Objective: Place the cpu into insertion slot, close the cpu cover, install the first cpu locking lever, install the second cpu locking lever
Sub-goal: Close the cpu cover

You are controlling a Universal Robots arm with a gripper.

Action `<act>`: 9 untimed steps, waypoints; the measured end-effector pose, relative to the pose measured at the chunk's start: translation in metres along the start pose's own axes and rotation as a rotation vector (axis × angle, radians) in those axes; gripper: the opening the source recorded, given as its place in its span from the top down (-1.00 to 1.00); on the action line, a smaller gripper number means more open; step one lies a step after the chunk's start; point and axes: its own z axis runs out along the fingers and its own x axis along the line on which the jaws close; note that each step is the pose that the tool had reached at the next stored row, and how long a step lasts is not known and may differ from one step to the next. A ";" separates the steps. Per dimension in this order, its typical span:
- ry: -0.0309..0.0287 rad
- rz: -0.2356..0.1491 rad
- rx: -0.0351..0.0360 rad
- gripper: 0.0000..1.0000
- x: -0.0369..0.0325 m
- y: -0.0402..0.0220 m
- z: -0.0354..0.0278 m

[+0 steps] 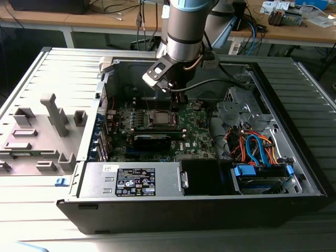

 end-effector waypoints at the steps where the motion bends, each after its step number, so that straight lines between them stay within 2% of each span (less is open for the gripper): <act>1: -0.0001 0.000 0.0000 0.79 0.0001 -0.0012 0.0002; 9: 0.0000 0.000 0.0000 0.79 0.0009 -0.0069 0.0013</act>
